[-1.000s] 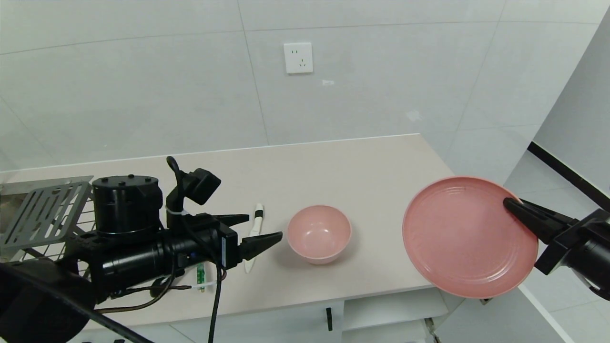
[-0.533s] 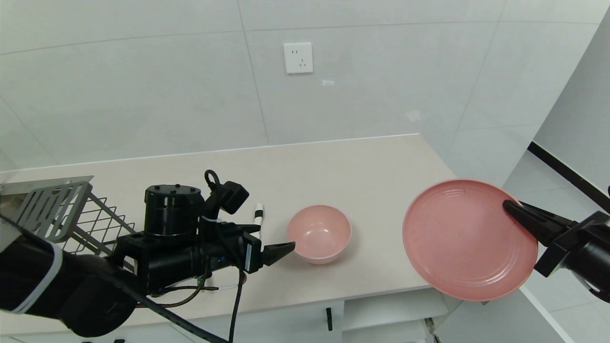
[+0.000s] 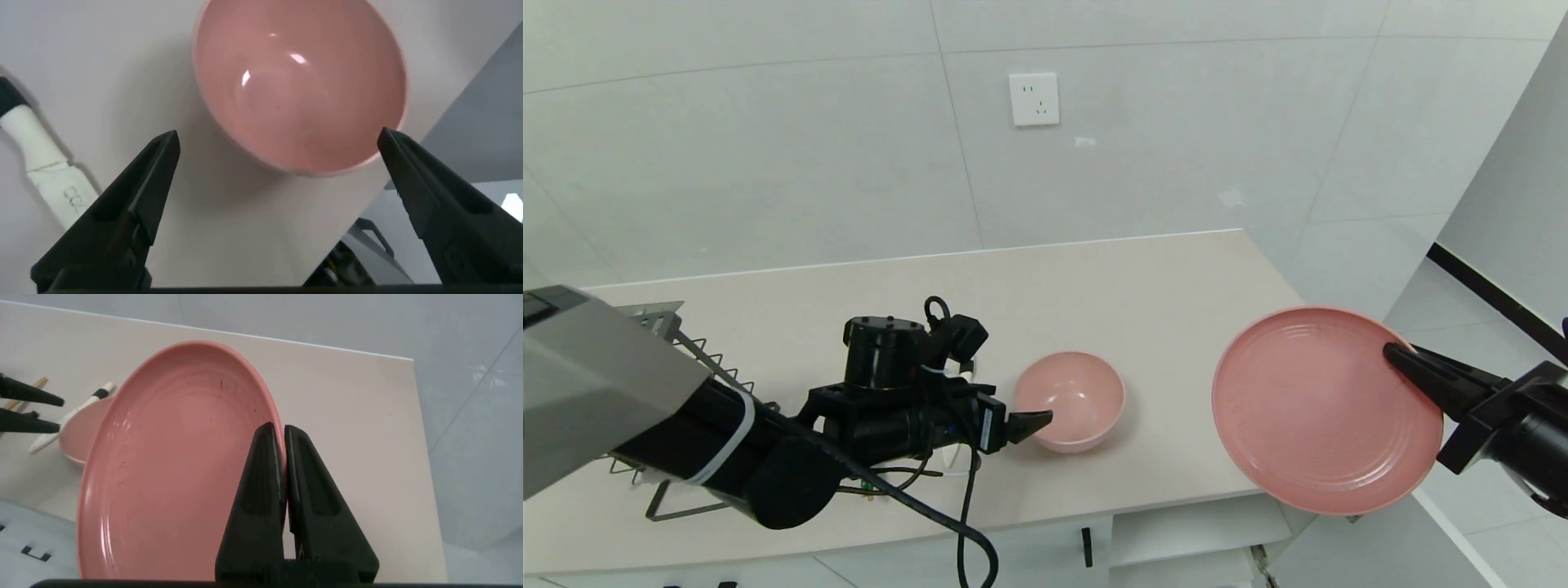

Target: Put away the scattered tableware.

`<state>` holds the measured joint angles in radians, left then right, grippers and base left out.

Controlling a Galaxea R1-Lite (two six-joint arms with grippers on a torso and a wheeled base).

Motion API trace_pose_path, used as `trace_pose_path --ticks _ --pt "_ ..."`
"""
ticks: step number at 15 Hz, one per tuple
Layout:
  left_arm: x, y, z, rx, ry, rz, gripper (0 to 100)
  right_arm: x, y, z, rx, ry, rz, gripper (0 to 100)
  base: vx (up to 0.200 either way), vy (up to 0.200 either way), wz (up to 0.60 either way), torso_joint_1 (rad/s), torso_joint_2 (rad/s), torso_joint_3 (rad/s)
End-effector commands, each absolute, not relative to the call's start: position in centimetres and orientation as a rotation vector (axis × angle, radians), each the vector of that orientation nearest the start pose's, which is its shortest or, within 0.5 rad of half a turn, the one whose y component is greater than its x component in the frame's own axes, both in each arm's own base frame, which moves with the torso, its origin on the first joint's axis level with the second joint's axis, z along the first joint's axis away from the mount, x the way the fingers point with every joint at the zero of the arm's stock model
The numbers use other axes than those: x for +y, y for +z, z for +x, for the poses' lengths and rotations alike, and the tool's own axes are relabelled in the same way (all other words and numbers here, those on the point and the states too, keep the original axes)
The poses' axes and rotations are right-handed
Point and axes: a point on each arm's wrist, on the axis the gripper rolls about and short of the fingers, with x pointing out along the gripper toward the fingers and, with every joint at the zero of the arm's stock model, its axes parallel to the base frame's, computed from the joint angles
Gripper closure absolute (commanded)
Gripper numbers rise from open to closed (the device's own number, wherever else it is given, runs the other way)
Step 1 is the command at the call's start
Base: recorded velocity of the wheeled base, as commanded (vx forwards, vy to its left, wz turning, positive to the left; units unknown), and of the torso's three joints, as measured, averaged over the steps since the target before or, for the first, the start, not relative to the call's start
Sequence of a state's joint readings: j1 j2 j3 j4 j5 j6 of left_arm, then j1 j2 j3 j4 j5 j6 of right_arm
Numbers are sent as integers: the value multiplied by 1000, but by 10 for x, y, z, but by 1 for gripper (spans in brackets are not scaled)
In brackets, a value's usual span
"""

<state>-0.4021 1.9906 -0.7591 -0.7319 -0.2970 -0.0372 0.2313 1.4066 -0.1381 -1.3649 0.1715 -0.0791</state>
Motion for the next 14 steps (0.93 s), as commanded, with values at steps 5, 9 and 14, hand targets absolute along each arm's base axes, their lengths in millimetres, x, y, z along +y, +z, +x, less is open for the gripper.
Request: trace_pose_path --ticks 5,9,14 --pt "-150 66 336 529 -658 -8 0 44 163 172 -121 399 -75 100 0 0 0 0 0 0" --pt "-153 60 348 504 -633 -27 0 44 163 172 -123 399 -75 100 0 0 0 0 0 0" --pt "-153 51 345 532 -633 -26 0 44 164 172 -127 398 -75 100 0 0 0 0 0 0"
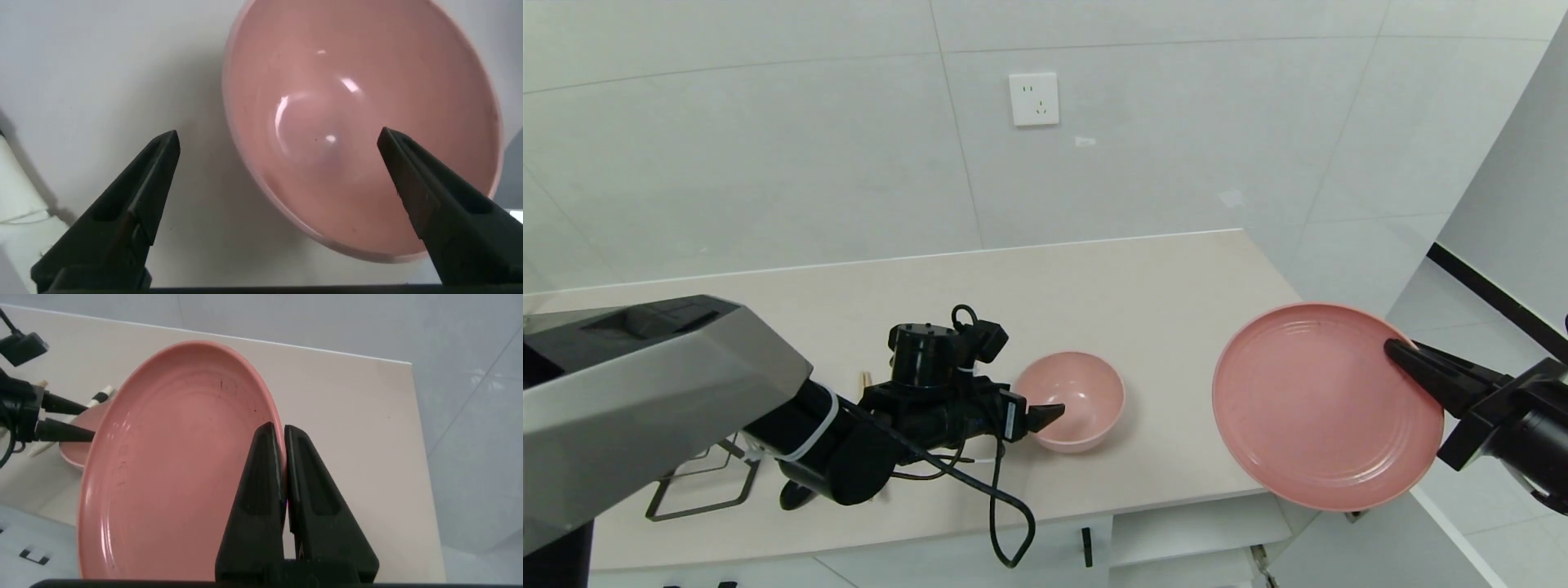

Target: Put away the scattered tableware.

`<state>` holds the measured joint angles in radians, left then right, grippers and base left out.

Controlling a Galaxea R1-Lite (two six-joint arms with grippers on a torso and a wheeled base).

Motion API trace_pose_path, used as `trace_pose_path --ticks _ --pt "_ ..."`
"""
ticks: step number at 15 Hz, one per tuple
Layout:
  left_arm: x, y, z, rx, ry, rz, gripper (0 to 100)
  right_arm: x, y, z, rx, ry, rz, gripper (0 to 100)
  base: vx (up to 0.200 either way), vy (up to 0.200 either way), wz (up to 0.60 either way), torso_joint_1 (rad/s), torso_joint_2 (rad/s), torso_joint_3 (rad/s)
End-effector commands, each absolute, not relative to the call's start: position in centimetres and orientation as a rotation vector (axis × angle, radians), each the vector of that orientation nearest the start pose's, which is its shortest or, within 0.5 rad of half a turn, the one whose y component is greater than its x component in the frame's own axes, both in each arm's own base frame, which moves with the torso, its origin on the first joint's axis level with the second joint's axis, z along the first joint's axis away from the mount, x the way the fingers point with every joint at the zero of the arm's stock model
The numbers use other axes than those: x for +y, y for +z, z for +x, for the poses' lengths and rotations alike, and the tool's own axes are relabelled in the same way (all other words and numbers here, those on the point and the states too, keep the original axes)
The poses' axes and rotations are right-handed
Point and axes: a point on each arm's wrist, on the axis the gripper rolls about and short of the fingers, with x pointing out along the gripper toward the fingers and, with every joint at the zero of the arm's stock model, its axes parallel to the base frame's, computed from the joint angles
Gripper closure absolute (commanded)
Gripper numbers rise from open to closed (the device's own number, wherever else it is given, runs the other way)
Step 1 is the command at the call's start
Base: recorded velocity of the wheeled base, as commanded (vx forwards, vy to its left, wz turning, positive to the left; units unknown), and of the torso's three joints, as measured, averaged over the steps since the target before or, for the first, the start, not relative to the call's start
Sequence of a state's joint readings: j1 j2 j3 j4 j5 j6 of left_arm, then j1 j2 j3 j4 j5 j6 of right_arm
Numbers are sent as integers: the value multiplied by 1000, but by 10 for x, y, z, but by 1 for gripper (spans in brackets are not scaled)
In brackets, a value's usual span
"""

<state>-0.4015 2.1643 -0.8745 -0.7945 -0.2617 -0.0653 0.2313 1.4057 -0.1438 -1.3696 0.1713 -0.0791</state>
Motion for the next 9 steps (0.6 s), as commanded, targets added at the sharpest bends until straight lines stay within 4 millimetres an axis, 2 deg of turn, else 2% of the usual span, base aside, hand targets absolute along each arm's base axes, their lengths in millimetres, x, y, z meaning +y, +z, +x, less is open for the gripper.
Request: trace_pose_path --ticks 1,5,6,8,9 --pt "-152 49 343 532 -633 -26 0 45 165 172 -132 398 -75 100 0 0 0 0 0 0" --pt "-152 40 338 550 -637 -23 0 45 166 172 -135 398 -75 100 0 0 0 0 0 0" --pt "-153 39 336 558 -641 -22 100 45 166 172 -135 398 -75 100 0 0 0 0 0 0" --pt "-152 37 334 567 -640 -22 100 45 166 172 -135 398 -75 100 0 0 0 0 0 0" --pt "-153 42 333 534 -642 -21 100 45 166 172 -135 398 -75 100 0 0 0 0 0 0"
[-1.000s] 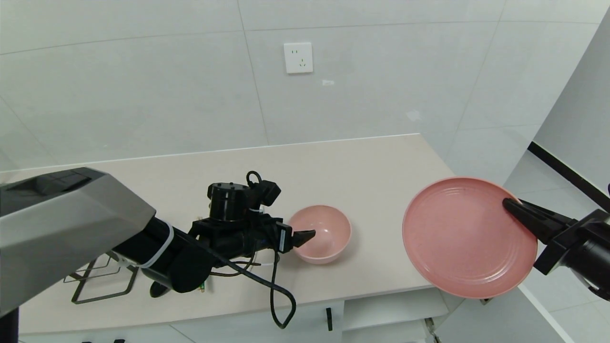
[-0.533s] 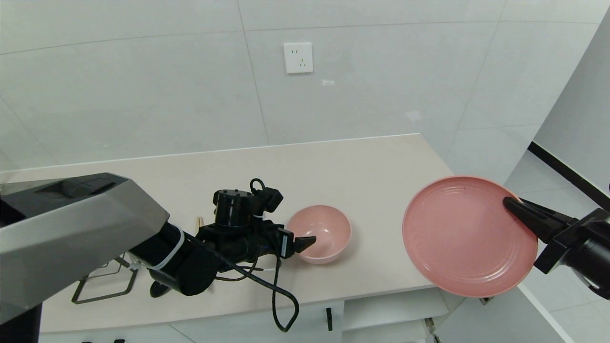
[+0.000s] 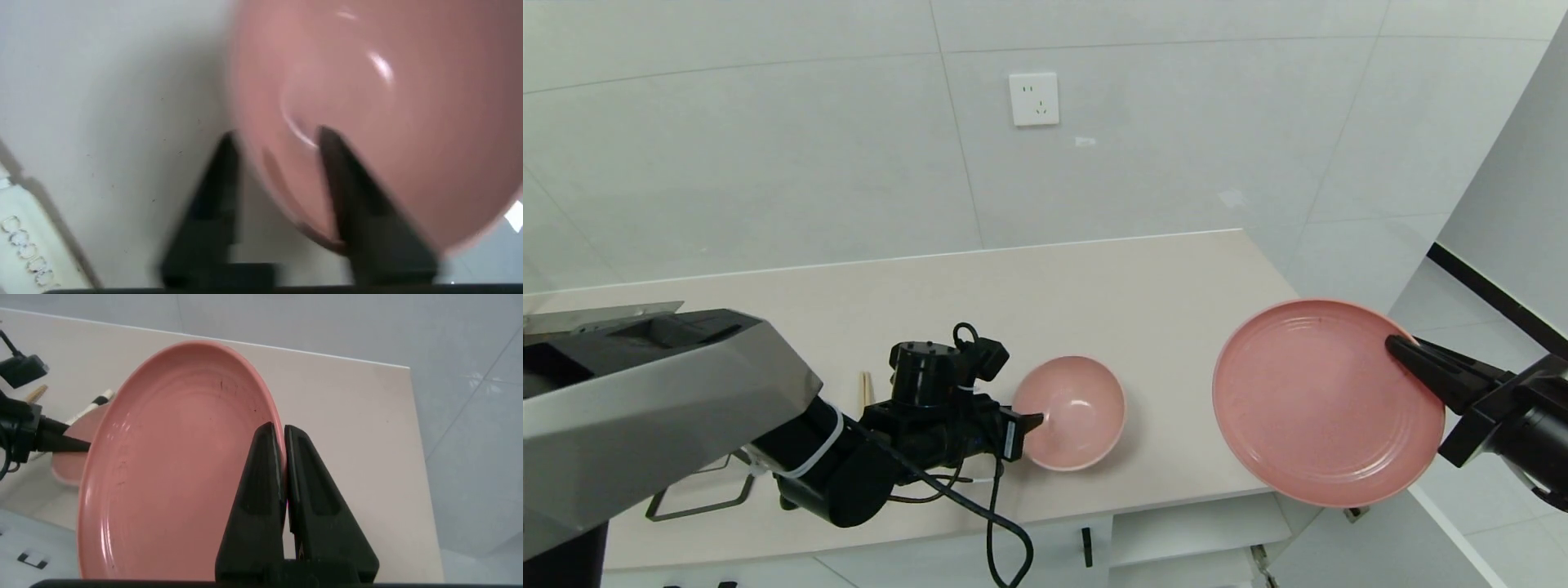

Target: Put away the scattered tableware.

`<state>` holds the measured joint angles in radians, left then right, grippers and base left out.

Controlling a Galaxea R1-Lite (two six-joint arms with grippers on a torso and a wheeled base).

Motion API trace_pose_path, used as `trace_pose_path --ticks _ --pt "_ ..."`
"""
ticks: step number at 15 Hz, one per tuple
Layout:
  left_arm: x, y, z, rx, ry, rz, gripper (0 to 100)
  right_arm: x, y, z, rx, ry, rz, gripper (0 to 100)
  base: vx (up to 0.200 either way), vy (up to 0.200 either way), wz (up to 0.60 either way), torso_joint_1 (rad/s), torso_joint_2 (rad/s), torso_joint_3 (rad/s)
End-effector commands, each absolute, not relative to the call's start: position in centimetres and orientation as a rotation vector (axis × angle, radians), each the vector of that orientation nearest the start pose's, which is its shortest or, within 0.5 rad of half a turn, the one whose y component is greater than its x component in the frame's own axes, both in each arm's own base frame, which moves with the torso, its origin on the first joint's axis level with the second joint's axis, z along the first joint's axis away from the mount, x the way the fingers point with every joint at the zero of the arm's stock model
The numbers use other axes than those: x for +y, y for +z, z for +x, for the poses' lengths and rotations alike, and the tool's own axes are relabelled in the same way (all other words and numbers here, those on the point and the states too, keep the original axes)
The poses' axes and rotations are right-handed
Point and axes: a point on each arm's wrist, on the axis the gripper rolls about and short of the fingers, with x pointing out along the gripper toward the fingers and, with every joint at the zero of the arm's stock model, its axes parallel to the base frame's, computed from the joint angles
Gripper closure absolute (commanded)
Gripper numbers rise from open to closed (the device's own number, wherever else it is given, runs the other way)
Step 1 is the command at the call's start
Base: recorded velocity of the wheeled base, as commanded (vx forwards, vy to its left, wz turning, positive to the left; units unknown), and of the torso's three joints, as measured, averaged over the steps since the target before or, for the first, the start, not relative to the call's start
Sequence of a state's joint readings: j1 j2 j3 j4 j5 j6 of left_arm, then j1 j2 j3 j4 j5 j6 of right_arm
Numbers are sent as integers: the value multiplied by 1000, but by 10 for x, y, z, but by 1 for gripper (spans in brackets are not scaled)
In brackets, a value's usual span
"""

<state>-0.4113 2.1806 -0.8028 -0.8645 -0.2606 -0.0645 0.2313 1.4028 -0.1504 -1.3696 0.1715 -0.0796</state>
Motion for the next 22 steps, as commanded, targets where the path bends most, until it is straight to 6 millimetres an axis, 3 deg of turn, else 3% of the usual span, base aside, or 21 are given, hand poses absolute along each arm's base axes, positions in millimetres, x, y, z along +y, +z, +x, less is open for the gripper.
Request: trace_pose_path --ticks 1,5,9,11,14,16,18,22 --pt "-151 51 330 483 -644 -24 100 45 166 172 -135 398 -75 100 0 0 0 0 0 0" --pt "-136 103 307 297 -628 -38 100 44 165 172 -133 398 -75 100 0 0 0 0 0 0" --pt "-123 123 276 264 -635 -37 100 44 165 172 -132 398 -75 100 0 0 0 0 0 0" --pt "-111 139 247 231 -638 -41 100 44 165 172 -132 398 -75 100 0 0 0 0 0 0" --pt "-94 149 205 212 -670 -45 100 44 165 171 -130 398 -75 100 0 0 0 0 0 0" --pt "-87 151 187 202 -712 -46 100 44 165 170 -135 398 -75 100 0 0 0 0 0 0" --pt "-82 153 174 168 -783 -12 100 44 167 168 -144 398 -75 100 0 0 0 0 0 0" --pt "-72 159 170 130 -804 -9 100 44 167 168 -146 397 -75 100 0 0 0 0 0 0"
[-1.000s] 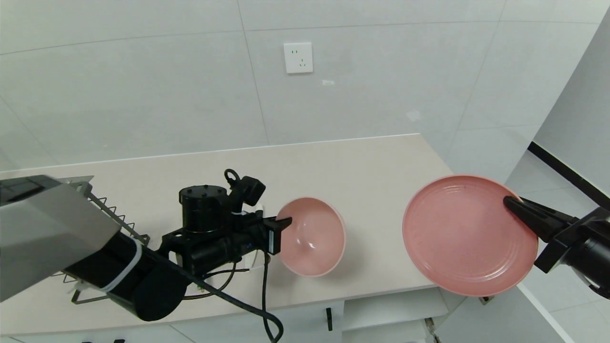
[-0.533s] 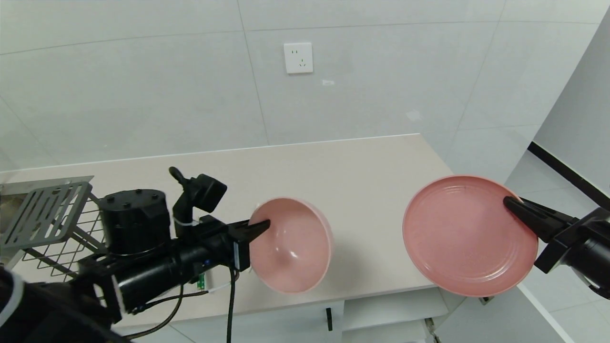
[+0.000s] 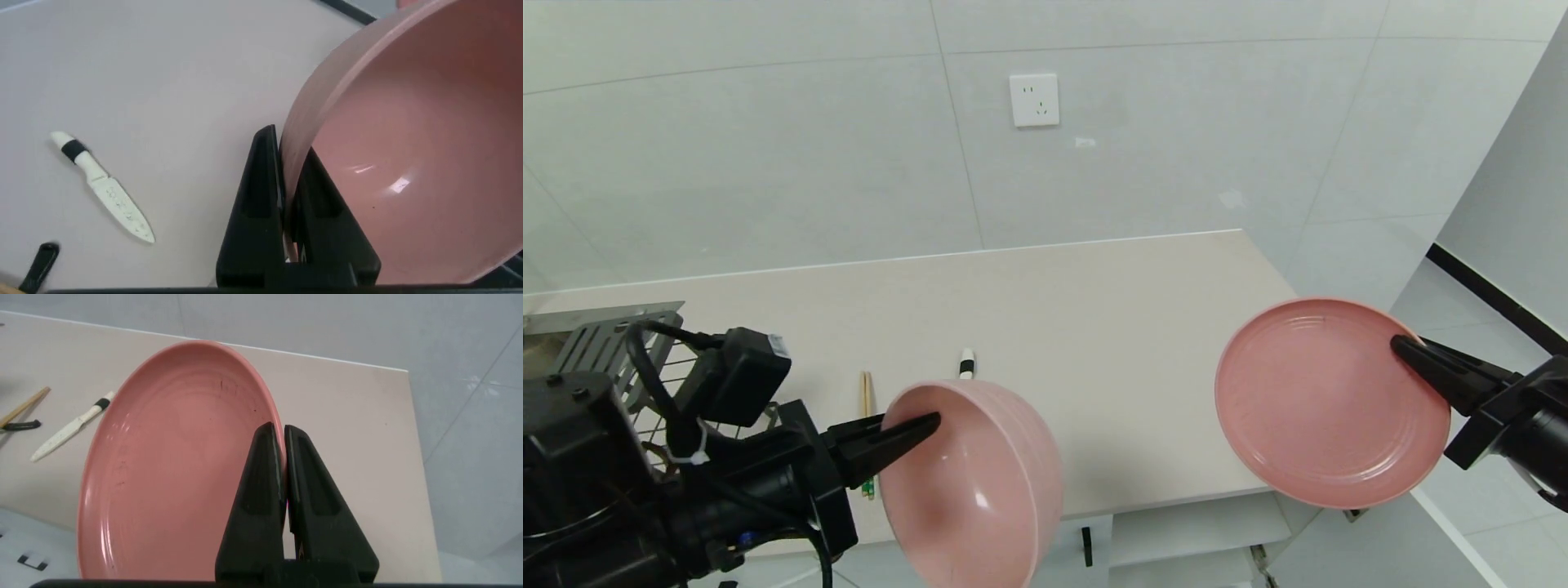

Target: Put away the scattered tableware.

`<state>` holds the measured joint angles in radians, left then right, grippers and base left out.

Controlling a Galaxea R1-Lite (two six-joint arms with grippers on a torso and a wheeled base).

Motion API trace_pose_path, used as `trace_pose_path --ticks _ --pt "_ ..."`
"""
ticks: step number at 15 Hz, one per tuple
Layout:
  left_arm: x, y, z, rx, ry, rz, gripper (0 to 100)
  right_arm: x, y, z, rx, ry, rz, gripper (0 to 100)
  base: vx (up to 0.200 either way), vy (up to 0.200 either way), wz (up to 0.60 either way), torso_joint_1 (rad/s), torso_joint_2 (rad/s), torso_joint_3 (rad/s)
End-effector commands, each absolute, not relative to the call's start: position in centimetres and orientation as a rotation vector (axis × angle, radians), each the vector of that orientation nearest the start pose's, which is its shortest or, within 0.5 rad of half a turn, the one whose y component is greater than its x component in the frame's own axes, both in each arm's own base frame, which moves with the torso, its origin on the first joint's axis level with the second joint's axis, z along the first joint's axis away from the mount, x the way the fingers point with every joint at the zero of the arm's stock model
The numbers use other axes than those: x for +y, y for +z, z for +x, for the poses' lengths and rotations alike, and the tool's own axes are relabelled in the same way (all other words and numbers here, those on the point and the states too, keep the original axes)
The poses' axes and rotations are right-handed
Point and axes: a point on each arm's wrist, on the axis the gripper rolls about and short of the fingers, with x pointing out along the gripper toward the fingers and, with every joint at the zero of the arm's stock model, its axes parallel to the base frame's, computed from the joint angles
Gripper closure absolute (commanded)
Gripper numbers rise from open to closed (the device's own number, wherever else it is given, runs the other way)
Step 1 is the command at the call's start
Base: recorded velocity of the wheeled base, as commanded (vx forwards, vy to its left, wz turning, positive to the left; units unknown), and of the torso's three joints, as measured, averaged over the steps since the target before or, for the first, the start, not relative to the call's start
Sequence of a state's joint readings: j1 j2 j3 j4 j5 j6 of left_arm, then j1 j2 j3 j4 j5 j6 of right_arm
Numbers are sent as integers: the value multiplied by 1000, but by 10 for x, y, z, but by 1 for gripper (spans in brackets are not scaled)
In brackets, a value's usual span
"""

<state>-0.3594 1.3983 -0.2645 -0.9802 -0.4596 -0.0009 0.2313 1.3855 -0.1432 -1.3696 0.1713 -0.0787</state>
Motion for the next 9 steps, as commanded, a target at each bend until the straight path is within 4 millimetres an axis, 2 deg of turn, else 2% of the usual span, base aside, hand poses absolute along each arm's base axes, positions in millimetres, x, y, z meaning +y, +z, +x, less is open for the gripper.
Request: trace_pose_path --ticks 1,6,9 --pt "-72 154 166 150 -856 -12 100 43 168 168 -150 397 -73 100 0 0 0 0 0 0" --pt "-70 152 168 193 -796 -73 100 40 169 153 -171 397 -69 100 0 0 0 0 0 0" --pt "-68 154 170 216 -670 -124 100 40 167 151 -160 397 -64 100 0 0 0 0 0 0"
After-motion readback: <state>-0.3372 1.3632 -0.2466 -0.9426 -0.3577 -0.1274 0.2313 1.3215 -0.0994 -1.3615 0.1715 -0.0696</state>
